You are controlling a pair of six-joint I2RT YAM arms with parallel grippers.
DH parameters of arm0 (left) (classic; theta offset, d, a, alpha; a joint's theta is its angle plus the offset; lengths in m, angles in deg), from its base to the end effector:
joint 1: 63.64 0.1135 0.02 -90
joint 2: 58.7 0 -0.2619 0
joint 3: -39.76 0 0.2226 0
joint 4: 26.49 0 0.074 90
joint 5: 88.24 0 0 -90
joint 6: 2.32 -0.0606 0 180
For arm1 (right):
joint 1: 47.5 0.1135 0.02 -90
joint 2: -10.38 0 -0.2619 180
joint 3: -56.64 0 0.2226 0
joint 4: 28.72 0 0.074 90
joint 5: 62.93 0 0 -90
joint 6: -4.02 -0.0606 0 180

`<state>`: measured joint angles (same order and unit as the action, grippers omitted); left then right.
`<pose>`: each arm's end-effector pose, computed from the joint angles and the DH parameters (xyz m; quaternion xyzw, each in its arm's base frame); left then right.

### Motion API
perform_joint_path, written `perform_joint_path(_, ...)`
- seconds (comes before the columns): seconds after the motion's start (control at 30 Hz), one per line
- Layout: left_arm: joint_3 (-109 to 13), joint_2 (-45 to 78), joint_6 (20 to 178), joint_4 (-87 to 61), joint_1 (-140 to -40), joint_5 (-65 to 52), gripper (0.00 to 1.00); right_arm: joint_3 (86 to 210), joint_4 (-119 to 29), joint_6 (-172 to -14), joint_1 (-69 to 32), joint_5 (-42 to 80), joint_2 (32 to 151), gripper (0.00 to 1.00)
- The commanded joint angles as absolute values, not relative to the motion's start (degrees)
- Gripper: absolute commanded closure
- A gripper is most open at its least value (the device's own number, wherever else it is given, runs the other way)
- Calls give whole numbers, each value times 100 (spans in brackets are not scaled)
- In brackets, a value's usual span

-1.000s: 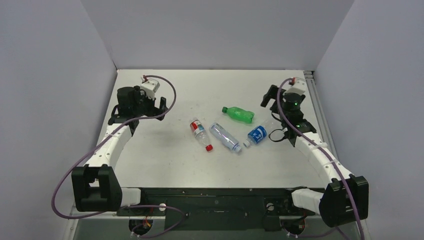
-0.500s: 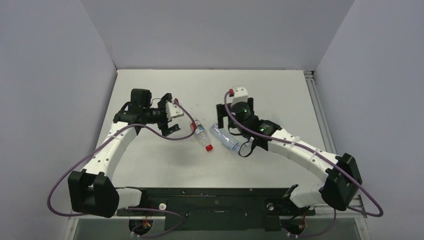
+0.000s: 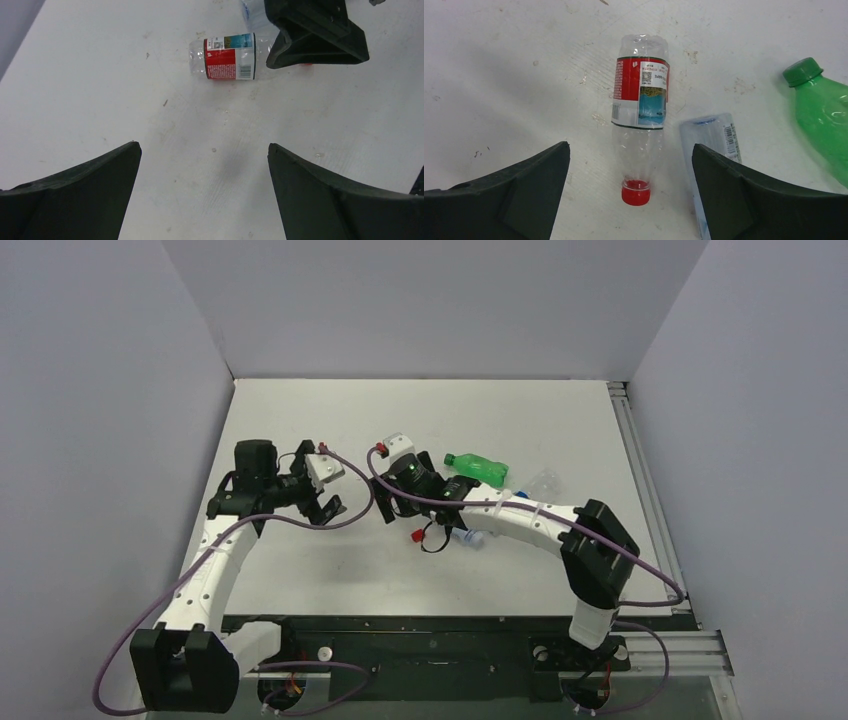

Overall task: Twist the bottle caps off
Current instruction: Pick up the plastic bottle at the center of the board.

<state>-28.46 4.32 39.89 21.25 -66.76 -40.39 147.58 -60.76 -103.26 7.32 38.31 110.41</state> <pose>0.2080 -0.0521 0.2867 0.4978 0.7091 -0.1618 0.4724 0.2320 0.3086 0.2485 -0.2532 0.8709 0.1702 0.3853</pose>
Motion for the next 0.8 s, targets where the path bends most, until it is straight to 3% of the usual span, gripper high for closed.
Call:
perform_joint_path(0.0,-2563,343,4872,1373,-6620,-3814,3,15196,-6012,-10236,765,3571,11399,13)
perform_joint_path(0.47,-2594,258,4904,1645,-6619,-3840,3,14902,-5417,-10501,737,3673,12271,26)
perform_joint_path(0.77,-2927,240,4998,1910,-6627,-4240,3,14394,-4951,-10571,731,3754,12407,45)
